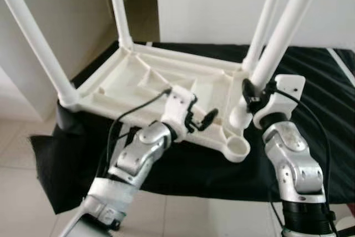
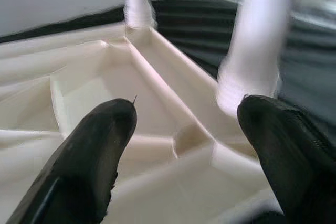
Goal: Building children table
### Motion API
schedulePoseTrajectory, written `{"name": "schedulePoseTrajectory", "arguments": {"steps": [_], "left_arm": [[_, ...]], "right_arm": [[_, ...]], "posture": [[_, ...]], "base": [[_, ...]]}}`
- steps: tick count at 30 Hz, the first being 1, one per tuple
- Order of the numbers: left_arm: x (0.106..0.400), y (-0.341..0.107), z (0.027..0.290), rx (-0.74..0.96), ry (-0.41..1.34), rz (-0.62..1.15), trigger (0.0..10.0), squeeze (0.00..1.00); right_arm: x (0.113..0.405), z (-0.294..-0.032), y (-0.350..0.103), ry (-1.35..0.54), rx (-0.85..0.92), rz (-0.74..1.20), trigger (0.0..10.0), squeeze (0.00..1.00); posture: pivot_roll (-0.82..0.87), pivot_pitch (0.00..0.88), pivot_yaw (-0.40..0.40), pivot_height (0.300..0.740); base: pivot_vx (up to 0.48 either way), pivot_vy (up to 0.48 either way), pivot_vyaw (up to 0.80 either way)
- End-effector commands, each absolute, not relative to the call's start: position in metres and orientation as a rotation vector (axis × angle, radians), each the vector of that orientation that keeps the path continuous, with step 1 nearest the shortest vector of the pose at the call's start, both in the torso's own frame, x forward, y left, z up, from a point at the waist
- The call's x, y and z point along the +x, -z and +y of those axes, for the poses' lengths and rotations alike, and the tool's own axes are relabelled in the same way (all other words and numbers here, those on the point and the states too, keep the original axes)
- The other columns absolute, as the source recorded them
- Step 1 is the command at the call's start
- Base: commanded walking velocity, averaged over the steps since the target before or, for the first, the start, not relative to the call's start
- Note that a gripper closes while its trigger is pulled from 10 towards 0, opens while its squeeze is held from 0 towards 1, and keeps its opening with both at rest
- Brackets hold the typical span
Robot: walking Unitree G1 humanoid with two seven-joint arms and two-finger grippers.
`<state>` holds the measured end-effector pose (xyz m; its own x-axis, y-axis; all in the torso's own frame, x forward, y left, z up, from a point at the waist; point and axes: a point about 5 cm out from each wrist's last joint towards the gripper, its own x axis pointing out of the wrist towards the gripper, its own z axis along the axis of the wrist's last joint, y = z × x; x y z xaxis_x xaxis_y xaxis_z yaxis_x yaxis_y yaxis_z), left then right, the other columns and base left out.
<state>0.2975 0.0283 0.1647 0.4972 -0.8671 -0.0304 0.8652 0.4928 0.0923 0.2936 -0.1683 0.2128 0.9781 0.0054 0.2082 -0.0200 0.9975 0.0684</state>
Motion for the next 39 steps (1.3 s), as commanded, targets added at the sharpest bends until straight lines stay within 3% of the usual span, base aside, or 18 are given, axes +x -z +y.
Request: {"name": "schedulePoseTrajectory", "arguments": {"steps": [1,10,13,22,39], "left_arm": [[0.282,-0.159,0.02,0.162,1.306,0.002,10.0,0.0],[0.282,-0.133,0.021,0.348,1.3,0.124,10.0,0.0],[0.292,-0.126,0.017,0.398,1.227,0.185,10.0,0.0],[0.311,-0.13,0.005,0.387,1.115,0.207,10.0,0.0],[0.312,-0.137,-0.039,0.389,1.154,0.171,10.0,0.0]], "right_arm": [[0.294,-0.17,-0.219,0.0,0.065,-0.227,10.0,0.0],[0.299,-0.167,-0.224,0.007,0.104,-0.231,10.0,0.0],[0.299,-0.165,-0.224,0.0,0.098,-0.228,10.0,0.0],[0.301,-0.164,-0.226,0.003,0.091,-0.229,10.0,0.0],[0.3,-0.164,-0.227,0.003,0.072,-0.224,10.0,0.0]], "posture": [[0.03,0.0,-0.014,0.74],[0.03,0.0,-0.02,0.74],[0.03,0.0,-0.021,0.74],[0.02,0.0,-0.019,0.74],[0.0,0.0,-0.017,0.74]], "base": [[0.0,0.0,0.0],[0.0,0.0,0.0],[0.0,0.0,0.0],[0.0,0.0,0.0],[0.0,0.0,0.0]]}}
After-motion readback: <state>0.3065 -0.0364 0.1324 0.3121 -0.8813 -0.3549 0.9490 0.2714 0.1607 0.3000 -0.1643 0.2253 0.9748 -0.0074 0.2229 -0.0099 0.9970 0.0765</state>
